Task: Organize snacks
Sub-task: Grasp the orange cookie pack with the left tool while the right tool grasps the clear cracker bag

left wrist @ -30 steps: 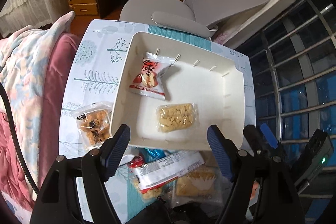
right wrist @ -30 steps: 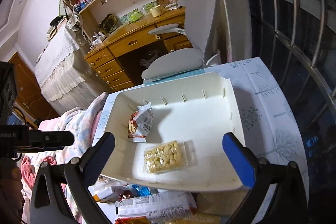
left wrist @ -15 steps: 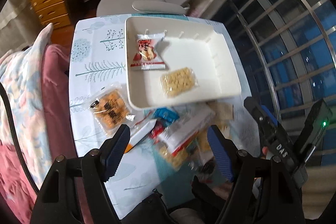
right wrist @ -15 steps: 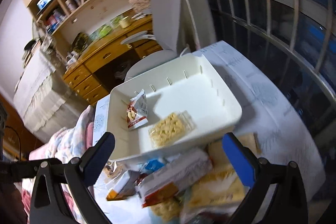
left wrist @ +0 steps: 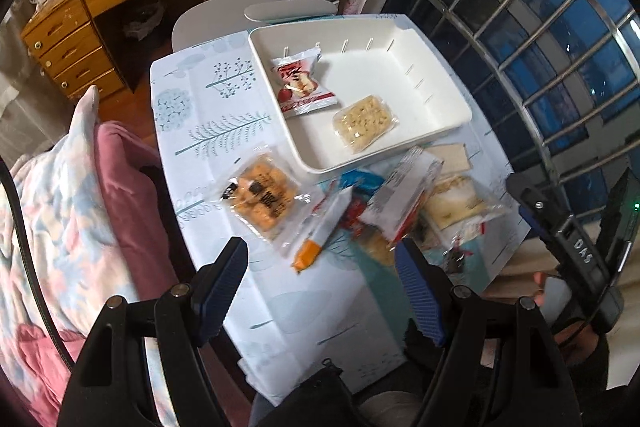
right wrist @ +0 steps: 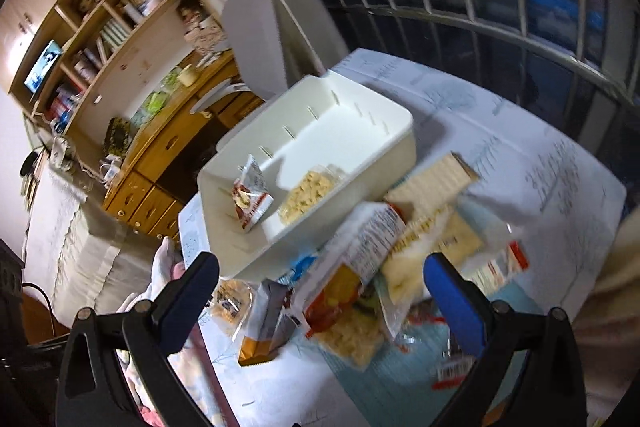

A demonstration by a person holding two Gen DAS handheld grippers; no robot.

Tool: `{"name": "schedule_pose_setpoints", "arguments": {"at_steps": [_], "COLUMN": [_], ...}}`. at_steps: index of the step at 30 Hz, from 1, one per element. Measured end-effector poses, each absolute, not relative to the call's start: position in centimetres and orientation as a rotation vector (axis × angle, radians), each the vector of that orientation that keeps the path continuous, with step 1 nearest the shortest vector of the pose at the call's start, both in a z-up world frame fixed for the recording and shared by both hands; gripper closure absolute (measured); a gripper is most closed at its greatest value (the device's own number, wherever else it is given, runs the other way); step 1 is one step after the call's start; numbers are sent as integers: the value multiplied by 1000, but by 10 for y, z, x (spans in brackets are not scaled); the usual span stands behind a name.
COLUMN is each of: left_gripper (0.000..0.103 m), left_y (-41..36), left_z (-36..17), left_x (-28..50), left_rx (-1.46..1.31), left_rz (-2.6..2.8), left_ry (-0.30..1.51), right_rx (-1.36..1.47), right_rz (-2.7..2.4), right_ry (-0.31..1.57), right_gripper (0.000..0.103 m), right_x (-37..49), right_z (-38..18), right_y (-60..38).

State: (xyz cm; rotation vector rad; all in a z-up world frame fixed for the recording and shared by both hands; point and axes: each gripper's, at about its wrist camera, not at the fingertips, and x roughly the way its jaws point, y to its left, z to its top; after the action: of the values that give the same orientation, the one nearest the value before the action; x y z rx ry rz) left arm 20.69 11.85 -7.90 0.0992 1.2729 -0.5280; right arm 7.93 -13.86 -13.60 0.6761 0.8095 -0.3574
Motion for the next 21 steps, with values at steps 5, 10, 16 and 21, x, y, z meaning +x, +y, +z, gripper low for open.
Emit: {"name": "schedule_pose_setpoints", "arguments": {"at_steps": [5,10,16,21], "left_gripper": [28,28,28,27], "left_y": [129,138,136,128], "left_z": [-99,-129,-163,-190], "left_x": [213,223,238,254], "left_rx": [153,200,259,310], "left_rz": [-521,-513,-521,-527], "left_ry": [1287,1327,1345,1359], "right_rx": [737,834,965,1062], "right_rz": [-394,-421,-437,-447], "right_ry": [853,887,954,994], "right_gripper": [0,0,0,2], "right_x": [68,62,53,50], "right_z": [-155,-175,-209,-236], "right_y": [-132,-132,-127,-125]}}
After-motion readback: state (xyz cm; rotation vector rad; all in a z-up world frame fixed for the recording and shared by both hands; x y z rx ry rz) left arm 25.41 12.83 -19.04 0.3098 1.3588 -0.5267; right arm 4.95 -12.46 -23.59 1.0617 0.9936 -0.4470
